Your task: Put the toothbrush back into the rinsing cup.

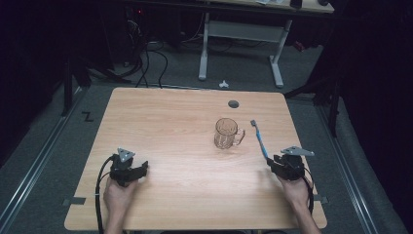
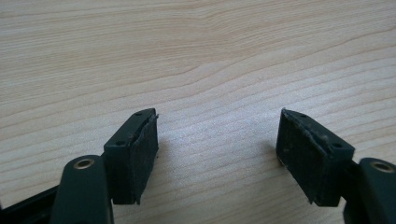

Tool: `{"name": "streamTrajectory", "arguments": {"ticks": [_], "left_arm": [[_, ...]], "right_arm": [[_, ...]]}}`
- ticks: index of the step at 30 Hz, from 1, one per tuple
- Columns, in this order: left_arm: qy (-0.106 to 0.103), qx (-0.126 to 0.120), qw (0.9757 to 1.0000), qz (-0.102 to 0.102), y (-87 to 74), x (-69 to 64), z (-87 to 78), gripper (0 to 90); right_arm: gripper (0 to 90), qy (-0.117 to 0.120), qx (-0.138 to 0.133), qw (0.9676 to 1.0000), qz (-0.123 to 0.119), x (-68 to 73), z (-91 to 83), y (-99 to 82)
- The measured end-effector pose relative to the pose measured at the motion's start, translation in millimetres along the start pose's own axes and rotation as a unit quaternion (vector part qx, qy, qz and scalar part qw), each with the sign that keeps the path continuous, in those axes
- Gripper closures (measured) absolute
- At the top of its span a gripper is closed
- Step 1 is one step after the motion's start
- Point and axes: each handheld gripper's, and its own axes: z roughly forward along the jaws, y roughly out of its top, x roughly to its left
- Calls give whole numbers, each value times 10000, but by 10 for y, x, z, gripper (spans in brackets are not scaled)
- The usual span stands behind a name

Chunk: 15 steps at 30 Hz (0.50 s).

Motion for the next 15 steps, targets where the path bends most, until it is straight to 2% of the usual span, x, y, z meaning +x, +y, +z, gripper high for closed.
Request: {"name": "streamTrajectory", "arguments": {"ticks": [15], "left_arm": [[-6, 1, 10000, -2, 0, 1, 0, 297]], "right_arm": [[636, 114, 106, 9998, -88, -18, 124, 263]]}}
